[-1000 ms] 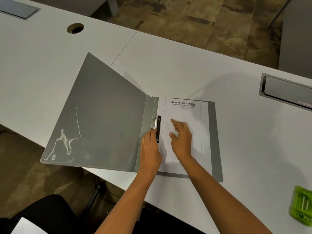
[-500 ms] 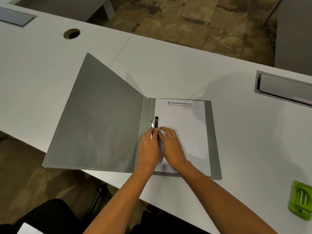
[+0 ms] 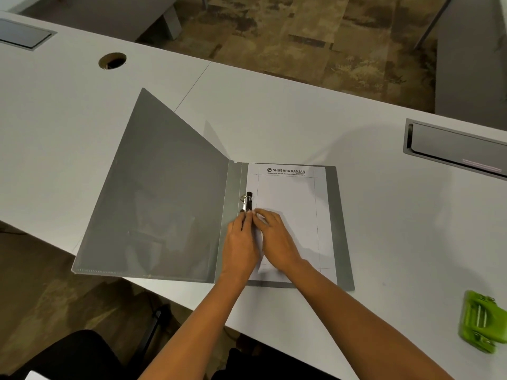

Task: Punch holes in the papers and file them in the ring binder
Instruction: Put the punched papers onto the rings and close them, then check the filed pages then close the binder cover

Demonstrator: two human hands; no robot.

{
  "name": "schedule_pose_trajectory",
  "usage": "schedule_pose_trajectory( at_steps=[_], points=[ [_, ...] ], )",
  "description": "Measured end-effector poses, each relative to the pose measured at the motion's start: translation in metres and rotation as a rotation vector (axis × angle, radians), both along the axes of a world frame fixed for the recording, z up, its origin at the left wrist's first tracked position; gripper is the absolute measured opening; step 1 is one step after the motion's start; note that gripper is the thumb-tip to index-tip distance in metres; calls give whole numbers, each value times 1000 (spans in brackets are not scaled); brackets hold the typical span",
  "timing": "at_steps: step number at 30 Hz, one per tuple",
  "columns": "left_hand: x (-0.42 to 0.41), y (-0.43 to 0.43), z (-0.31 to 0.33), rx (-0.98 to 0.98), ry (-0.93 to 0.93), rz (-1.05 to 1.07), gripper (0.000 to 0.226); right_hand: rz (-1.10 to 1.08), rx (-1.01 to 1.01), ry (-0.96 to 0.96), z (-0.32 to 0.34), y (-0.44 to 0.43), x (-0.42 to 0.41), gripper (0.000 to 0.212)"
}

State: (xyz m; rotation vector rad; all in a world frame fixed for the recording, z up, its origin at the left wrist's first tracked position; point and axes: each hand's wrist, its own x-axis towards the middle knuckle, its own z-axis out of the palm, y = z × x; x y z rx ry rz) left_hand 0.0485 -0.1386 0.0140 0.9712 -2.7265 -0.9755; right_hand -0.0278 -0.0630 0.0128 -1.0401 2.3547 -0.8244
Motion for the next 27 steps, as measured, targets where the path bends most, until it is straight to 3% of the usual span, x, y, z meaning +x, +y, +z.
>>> schedule_pose_trajectory(
  at_steps=[3, 8, 13, 18, 22, 24, 27],
  points=[
    [3, 0, -1, 36, 29, 69, 43, -168, -71, -68, 7, 5, 7, 43],
    [8, 3, 3, 91, 120, 133, 55, -584, -160, -6, 14, 33, 14, 42],
    [15, 12, 5, 170, 113, 212, 56, -1007, 146, -37, 21, 71, 15, 53],
    [16, 16, 5, 260, 154, 278, 51, -996, 385, -115, 24, 85, 18, 61],
    [12, 18, 10, 291, 137, 330, 48, -988, 461, -135, 25, 85, 13, 62],
    [11, 18, 11, 296, 135, 336, 46, -1013, 406, -160, 26, 88, 7, 55],
    [11, 16, 15, 313, 135, 348, 46, -1034, 209, -151, 30, 96, 0, 28]
  ],
)
